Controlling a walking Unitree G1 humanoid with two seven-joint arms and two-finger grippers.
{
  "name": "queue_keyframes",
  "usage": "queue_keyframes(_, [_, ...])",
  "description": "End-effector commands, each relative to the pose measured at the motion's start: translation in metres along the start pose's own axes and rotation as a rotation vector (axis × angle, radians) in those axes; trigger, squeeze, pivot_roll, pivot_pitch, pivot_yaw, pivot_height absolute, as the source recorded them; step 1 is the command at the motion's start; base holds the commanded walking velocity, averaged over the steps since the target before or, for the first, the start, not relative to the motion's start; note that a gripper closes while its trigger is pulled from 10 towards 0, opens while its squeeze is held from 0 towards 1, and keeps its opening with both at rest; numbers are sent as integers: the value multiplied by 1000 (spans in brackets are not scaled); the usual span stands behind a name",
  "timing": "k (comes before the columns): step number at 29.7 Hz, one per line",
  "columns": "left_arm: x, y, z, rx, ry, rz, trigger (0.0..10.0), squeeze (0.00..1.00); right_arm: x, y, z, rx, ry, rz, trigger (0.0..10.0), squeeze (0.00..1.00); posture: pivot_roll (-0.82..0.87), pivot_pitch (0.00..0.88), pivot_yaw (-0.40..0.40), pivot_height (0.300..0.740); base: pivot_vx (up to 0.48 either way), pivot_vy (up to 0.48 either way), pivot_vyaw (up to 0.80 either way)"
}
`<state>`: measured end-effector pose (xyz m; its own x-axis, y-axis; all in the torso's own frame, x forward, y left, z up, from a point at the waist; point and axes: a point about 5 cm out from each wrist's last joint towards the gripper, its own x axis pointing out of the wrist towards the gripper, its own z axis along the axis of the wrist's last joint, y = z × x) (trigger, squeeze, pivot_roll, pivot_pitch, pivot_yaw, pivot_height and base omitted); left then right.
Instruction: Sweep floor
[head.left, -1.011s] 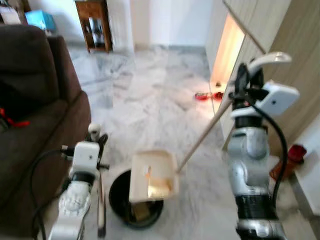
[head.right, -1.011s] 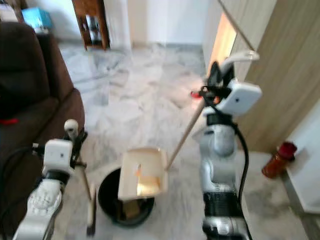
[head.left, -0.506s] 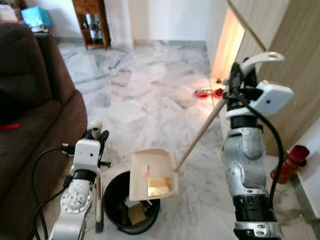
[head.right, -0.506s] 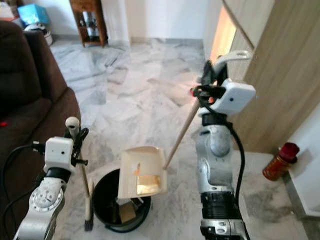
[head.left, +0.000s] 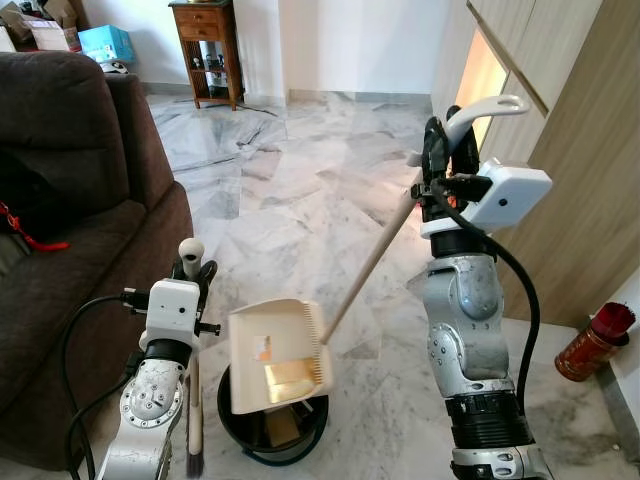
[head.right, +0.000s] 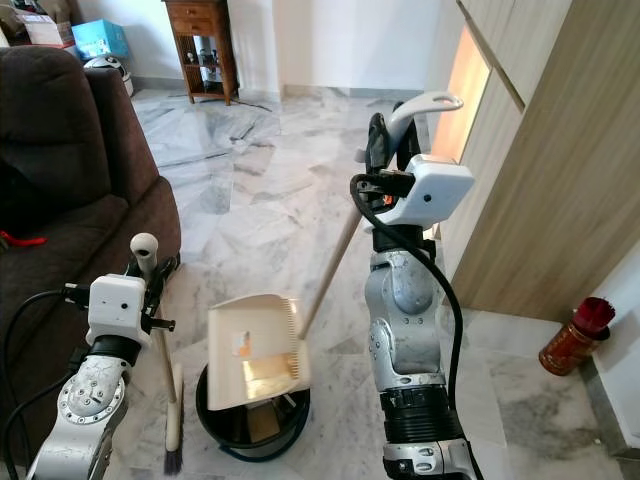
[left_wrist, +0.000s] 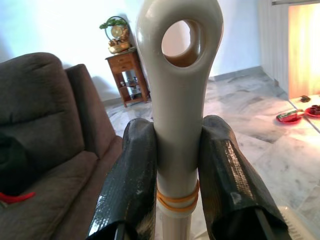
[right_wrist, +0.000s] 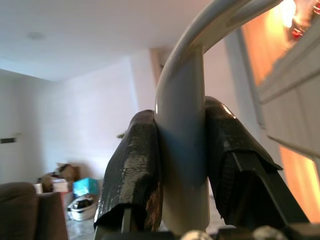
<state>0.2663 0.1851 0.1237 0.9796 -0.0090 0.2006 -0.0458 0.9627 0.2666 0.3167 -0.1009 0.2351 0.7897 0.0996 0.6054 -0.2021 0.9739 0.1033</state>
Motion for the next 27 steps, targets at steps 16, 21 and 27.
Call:
queue_keyframes(16, [3, 2, 8, 14, -52, -15, 10000, 0, -12, 86, 31, 45, -207, 262, 10000, 0, 16, 0, 31, 740, 0, 0, 0])
queue_keyframes(21, [3, 1, 9, 11, -55, -19, 10000, 0, -16, 99, 36, 16, -248, 309, 10000, 0, 16, 0, 31, 740, 0, 0, 0])
queue_keyframes(27, [4, -1, 10, 26, -67, -40, 10000, 0, -22, 112, 40, -38, -296, 365, 10000, 0, 14, 0, 33, 740, 0, 0, 0])
